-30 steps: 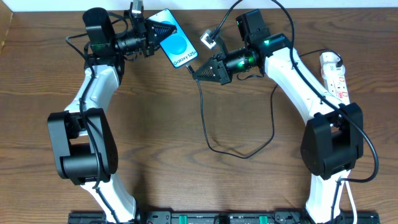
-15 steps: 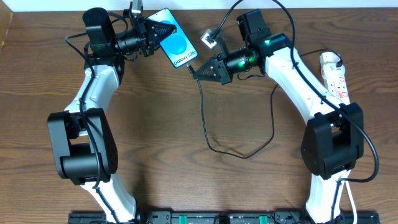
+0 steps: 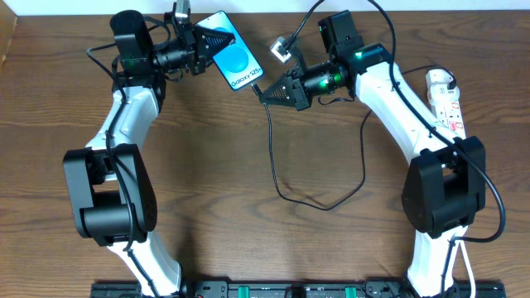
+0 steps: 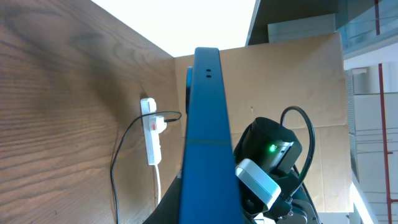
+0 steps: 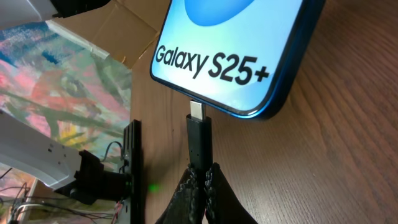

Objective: Plug charger to phone and switch on socket
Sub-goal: 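Push the plug into the phone's bottom port with the right gripper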

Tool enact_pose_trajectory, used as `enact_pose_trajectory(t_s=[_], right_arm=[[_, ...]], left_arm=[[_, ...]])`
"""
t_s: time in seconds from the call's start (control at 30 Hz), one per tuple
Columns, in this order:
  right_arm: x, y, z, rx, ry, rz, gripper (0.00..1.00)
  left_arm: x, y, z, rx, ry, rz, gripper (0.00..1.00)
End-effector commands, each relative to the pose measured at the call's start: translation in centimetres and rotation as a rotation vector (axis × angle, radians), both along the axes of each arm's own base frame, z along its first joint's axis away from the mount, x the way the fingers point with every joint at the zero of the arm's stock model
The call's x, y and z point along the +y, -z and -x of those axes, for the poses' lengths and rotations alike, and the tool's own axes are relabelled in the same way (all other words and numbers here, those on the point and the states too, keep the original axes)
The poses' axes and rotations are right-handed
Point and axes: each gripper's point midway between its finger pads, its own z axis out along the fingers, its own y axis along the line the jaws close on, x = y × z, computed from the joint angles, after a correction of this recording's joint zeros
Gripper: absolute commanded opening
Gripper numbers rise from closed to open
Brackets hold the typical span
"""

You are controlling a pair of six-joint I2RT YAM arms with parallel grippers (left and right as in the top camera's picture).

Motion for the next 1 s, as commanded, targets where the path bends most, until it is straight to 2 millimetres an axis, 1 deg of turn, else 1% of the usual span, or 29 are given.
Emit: enact_pose_trajectory(t_s=[0.0, 0.3, 0.5, 0.97], right_arm=[[0.1, -0.7, 0.3, -0.01, -0.017, -0.028, 0.01], [0.1, -0.8, 0.3, -0.012, -0.018, -0.029, 0.01], [0.1, -0.5, 0.1, -0.016, -0.01, -0.016, 0.01], [0.0, -0.4, 0.1, -0.011, -0.006, -0.008, 0.01]], left_arm=[[-0.4, -1.7, 0.5, -0.06, 0.022, -0.006, 0.07], [-1.5, -1.6, 0.8, -0.056, 0.043, -0.006, 0.07], [-1.4, -1.6, 0.6, -0.014, 0.028, 0.008, 0.07], [-1.2, -1.6, 0.6, -0.014, 0.025, 0.008, 0.07]])
